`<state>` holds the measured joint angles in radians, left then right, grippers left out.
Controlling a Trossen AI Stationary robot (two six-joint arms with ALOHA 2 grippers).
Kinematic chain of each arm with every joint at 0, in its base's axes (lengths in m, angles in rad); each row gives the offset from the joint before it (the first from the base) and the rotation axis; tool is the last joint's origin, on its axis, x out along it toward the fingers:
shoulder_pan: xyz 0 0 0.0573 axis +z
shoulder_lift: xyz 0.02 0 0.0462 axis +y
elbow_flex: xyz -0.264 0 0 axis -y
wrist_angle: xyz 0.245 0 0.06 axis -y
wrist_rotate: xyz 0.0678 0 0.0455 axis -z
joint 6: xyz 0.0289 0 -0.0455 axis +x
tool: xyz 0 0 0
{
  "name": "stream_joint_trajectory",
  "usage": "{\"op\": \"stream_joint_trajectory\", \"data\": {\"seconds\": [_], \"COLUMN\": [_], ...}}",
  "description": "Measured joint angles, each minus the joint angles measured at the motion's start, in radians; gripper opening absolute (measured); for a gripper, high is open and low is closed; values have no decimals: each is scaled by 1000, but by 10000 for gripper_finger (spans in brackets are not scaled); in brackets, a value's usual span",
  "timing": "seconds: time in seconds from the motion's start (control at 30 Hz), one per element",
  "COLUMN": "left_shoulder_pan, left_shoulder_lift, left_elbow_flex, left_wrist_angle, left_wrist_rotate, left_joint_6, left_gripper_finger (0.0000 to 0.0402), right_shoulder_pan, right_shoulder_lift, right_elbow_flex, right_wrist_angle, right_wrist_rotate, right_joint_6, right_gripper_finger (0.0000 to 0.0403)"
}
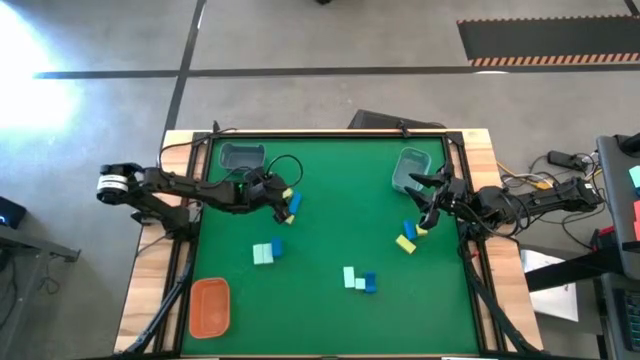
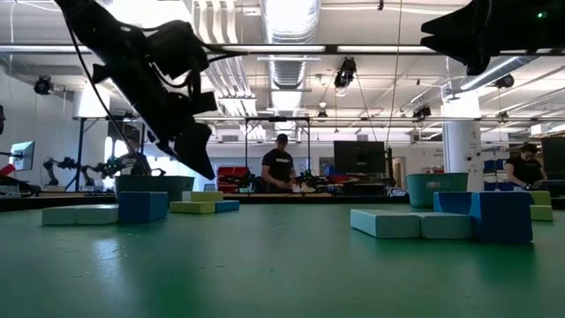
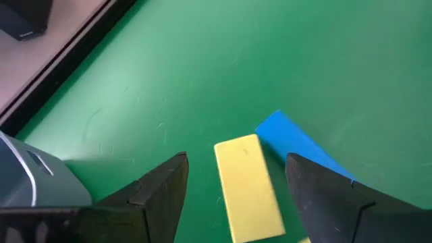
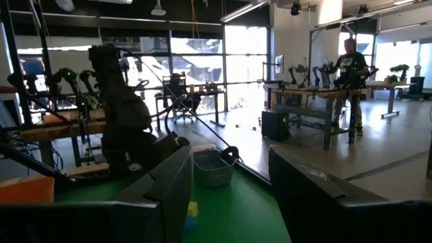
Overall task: Sort & place blocks by color
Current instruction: Put the yellow block into the blue bin
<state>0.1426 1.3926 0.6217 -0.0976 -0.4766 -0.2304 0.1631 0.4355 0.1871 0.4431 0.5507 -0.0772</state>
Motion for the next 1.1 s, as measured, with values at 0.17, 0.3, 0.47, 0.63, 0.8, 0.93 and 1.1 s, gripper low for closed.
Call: {"op": "stream_joint_trajectory", "data": {"seconds": [0.17, 0.3, 0.47, 0.63, 0.8, 0.93, 1.1], "left_shoulder_pan": [9, 9, 9, 9, 9, 9, 9], "left_shoulder_lift": [0, 0, 2, 2, 2, 2, 3], "left_elbow_flex": [-49, -78, -129, -155, -159, -174, -210], "left_wrist_angle": [74, 99, 176, 227, 250, 262, 344], "left_wrist_rotate": [9, 16, 24, 27, 35, 35, 37], "left_joint_6": [-16, -22, -25, -26, -26, -26, -27], "left_gripper_finger": [232, 232, 232, 232, 232, 232, 232], "right_shoulder_pan": [0, 0, 0, 0, 0, 0, 0], "right_shoulder_lift": [0, 0, 0, 0, 0, 0, 0], "right_elbow_flex": [0, 0, 0, 0, 0, 0, 0], "right_wrist_angle": [0, -1, -1, -1, -2, -6, -8], "right_wrist_rotate": [0, 0, 0, 0, 0, 0, 0], "right_joint_6": [0, -1, -1, -1, -1, -1, -5], "right_gripper_finger": [180, 180, 180, 180, 180, 180, 180]}}
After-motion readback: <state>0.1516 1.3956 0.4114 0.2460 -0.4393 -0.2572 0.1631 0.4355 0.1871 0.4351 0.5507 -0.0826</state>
